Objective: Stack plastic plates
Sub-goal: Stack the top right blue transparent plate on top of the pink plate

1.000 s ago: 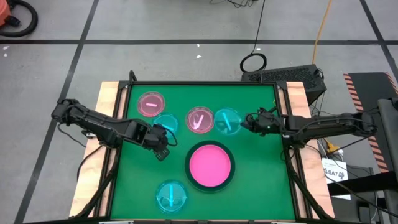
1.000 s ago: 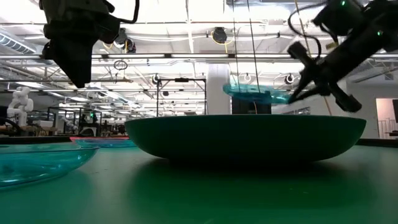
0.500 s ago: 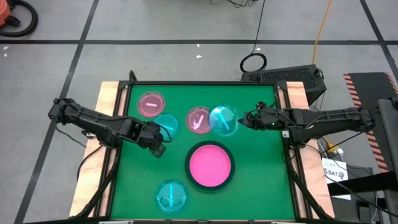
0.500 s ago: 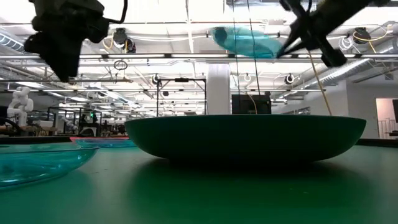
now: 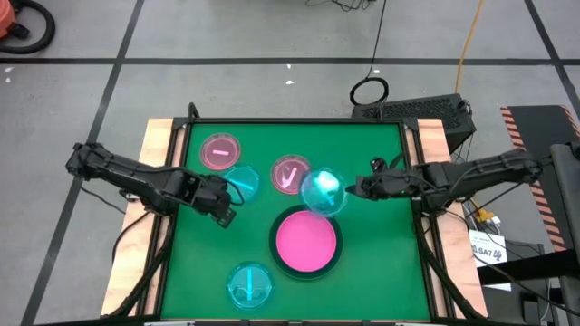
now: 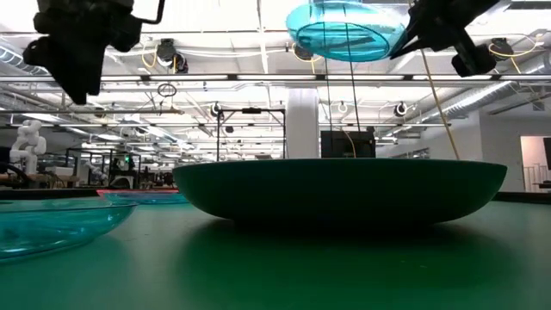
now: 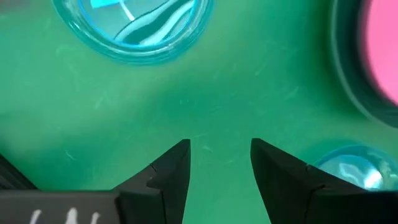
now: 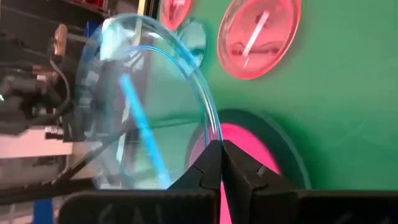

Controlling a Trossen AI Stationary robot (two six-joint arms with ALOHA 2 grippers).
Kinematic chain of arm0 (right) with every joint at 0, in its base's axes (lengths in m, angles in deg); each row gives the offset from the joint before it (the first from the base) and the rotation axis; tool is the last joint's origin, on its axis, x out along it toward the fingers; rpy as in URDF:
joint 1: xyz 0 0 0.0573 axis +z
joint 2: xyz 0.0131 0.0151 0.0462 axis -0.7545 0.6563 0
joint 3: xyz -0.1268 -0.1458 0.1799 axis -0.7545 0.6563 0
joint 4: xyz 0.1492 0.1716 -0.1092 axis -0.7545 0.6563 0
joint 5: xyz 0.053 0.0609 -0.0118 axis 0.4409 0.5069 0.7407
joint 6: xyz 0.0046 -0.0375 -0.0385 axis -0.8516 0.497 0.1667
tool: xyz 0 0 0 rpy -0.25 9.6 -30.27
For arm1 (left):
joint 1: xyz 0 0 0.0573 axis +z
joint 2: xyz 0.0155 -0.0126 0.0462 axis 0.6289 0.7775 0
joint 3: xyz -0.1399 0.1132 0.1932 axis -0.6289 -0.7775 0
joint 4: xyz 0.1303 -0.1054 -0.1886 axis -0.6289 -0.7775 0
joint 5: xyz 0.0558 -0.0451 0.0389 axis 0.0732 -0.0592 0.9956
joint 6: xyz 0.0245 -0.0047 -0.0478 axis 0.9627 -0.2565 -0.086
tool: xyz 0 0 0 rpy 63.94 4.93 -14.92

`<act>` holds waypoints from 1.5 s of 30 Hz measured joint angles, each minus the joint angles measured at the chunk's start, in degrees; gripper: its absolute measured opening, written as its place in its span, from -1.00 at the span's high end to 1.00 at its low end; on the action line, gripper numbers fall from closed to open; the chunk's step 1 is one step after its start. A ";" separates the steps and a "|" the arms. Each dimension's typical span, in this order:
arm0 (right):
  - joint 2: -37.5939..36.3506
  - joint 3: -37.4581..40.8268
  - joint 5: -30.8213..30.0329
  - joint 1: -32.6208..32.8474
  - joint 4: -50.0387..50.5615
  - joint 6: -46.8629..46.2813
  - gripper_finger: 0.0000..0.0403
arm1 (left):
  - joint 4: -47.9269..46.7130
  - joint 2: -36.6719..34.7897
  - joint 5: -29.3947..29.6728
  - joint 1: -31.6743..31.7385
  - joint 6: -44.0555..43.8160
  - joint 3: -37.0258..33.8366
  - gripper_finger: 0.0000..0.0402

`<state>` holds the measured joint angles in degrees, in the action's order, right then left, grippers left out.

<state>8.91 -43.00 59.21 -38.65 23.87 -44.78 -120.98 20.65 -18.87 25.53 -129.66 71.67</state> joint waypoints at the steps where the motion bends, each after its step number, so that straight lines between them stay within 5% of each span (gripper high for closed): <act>1: 0.40 0.02 0.00 0.89 -0.51 -0.76 1.00 | -0.04 -1.04 0.03 0.73 0.70 0.00 0.13; 15: 11.27 0.02 0.13 9.32 -5.86 -11.58 1.00 | -0.08 -9.09 0.31 12.70 21.96 0.00 0.13; 21: 15.28 0.02 0.11 9.72 -7.29 -12.56 1.00 | 0.62 -9.11 -1.13 12.61 10.89 0.00 0.13; 29: 21.64 0.02 2.04 9.72 -11.43 -12.63 1.00 | -3.17 -8.54 4.08 13.72 7.66 0.00 0.13; 45: 30.43 0.04 4.80 9.72 -12.07 -12.30 1.00 | -2.65 -7.91 3.91 21.08 18.43 -0.04 0.13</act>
<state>39.34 -42.96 64.01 -28.93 11.80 -57.08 -123.63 12.74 -14.96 46.60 -111.23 71.62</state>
